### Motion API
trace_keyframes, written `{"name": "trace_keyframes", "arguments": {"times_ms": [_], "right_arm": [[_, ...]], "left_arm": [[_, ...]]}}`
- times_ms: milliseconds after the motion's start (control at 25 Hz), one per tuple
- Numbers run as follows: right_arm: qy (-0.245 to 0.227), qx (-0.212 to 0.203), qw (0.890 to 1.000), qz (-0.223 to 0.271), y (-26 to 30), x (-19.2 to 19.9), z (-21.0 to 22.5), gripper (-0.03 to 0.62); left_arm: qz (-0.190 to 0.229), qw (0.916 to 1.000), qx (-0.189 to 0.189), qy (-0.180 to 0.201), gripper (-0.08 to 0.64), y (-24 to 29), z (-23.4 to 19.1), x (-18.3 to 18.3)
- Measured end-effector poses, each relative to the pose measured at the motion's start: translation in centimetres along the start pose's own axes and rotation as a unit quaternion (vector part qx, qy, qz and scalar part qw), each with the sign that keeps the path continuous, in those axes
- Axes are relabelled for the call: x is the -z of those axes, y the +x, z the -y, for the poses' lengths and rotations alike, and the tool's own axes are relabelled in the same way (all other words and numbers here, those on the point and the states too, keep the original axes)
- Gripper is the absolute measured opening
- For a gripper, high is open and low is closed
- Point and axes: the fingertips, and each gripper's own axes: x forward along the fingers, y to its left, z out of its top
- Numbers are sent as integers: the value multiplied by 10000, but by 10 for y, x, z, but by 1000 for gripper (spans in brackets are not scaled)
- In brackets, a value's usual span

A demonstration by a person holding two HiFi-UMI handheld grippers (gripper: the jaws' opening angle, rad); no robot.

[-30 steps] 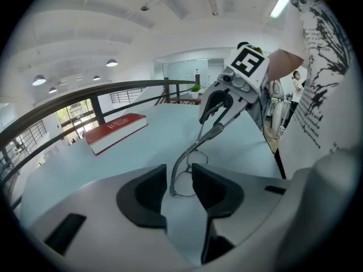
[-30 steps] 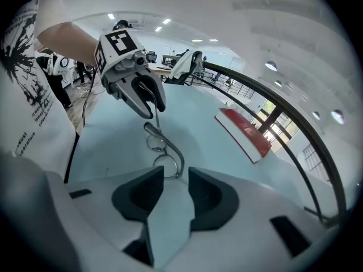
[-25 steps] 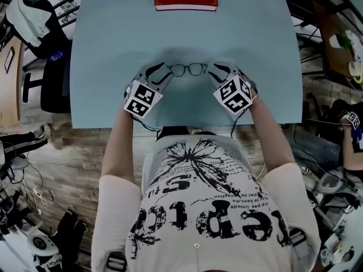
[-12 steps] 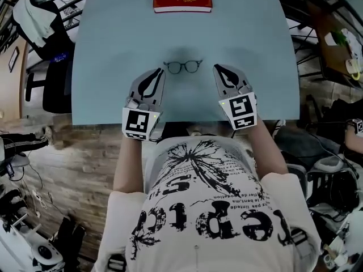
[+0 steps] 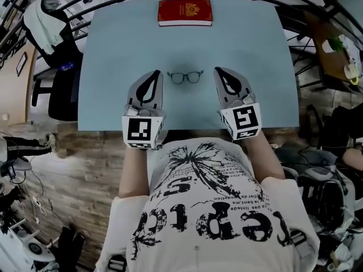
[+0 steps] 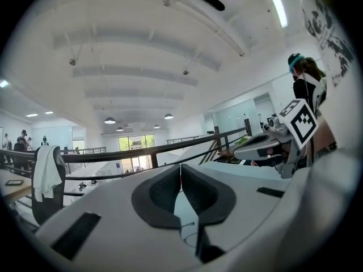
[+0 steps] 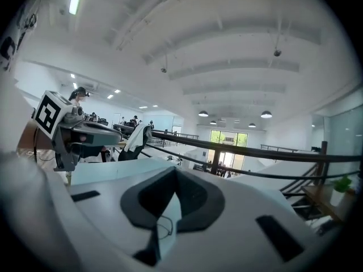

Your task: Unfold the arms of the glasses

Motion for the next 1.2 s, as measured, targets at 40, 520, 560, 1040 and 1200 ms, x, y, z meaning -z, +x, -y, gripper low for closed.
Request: {"name": "trace_keyframes", "arguments": {"times_ms": [40,520,560,1040,1200], "right_arm": [[-15,6,10000,12,0,-1,-1,9],[-2,35,10000,-44,3,0,-3,8],[-2,49,10000,-43,3,1,-2,9],[0,98,9999,-90,7,8,4,8],[-38,82,9999,-104,8,8,2,8]], "left_arm": [[23,10000,-13,-3,20,-1,0,-1],[-38,10000,-40,11,20,-1,0,-1],[-44,10000,-42,0,20,-1,1,-1],[-129,9999,54,17,20,7,7,2],[-59,9999,42,-87,20,6,3,0]]}}
